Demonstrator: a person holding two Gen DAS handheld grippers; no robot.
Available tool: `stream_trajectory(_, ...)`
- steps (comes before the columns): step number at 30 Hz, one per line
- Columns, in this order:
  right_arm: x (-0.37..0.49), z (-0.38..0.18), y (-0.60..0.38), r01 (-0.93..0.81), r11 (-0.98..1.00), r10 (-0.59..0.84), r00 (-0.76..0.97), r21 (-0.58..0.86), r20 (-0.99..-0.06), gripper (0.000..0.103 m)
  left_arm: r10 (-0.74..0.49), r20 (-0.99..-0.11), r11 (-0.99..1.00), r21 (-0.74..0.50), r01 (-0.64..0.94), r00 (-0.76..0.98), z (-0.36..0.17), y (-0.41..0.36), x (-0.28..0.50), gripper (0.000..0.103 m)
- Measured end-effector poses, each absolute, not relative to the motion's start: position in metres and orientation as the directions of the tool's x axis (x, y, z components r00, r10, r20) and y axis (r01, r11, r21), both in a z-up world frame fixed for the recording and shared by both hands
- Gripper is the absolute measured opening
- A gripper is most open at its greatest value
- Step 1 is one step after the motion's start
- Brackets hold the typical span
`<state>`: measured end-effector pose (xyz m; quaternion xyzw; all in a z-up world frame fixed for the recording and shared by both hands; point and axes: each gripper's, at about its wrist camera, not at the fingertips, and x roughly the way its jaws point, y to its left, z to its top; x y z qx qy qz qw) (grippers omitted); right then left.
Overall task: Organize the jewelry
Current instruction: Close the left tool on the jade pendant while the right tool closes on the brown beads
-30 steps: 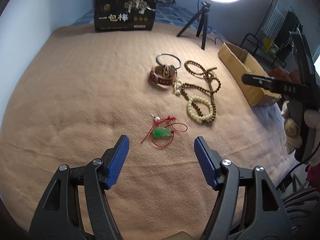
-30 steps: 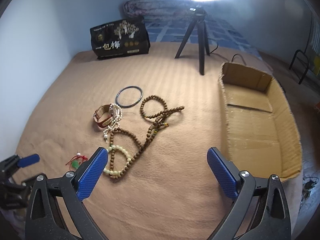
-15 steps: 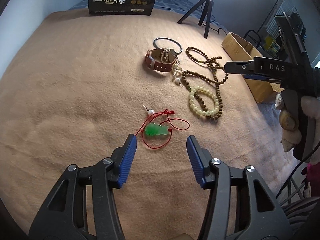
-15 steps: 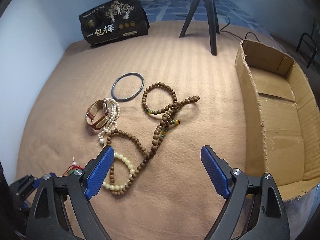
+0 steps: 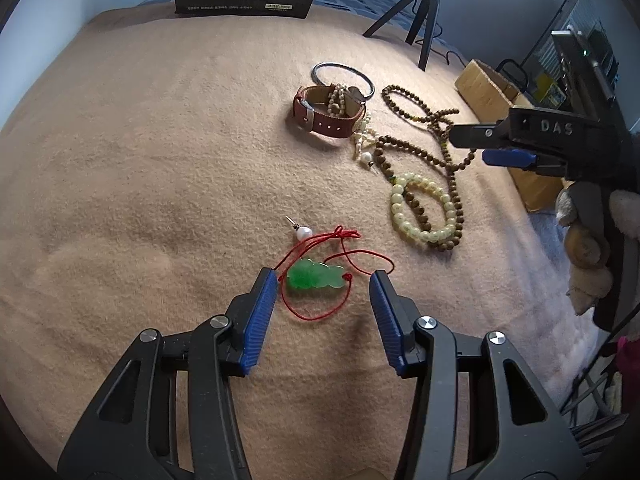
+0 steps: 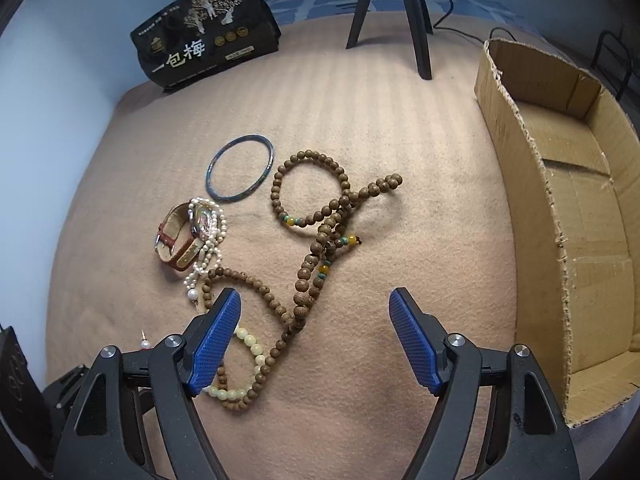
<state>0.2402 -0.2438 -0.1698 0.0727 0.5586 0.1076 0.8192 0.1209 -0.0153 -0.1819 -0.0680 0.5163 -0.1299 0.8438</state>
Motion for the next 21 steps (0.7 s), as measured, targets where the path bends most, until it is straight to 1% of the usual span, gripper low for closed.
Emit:
stream_trajectory(5, 0.243, -0.17, -0.241, -0.1, 0.969, 0.248, 0.349, 0.227, -0.904, 0.076, -0.257, -0.859, 0.965, -0.202, 0.169, 0.444, -0.185, -0.019, 0.122, 0.05)
stream_trajectory(8, 0.246, -0.172, -0.239, -0.101, 0.969, 0.245, 0.344, 0.224, -0.906, 0.076, -0.242, -0.859, 0.967, -0.177, 0.183, 0.451, -0.185, -0.021, 0.123, 0.043)
stream_trajectory(12, 0.249, -0.177, -0.236, -0.09, 0.972, 0.236, 0.333, 0.219, -0.913, 0.075, -0.246, -0.857, 0.967, -0.183, 0.179, 0.454, -0.186, -0.018, 0.123, 0.034)
stream_trajectory(21, 0.263, -0.19, -0.233, -0.051, 0.976, 0.217, 0.302, 0.211, -0.928, 0.069, -0.254, -0.852, 0.964, -0.185, 0.191, 0.457, -0.186, -0.018, 0.124, 0.033)
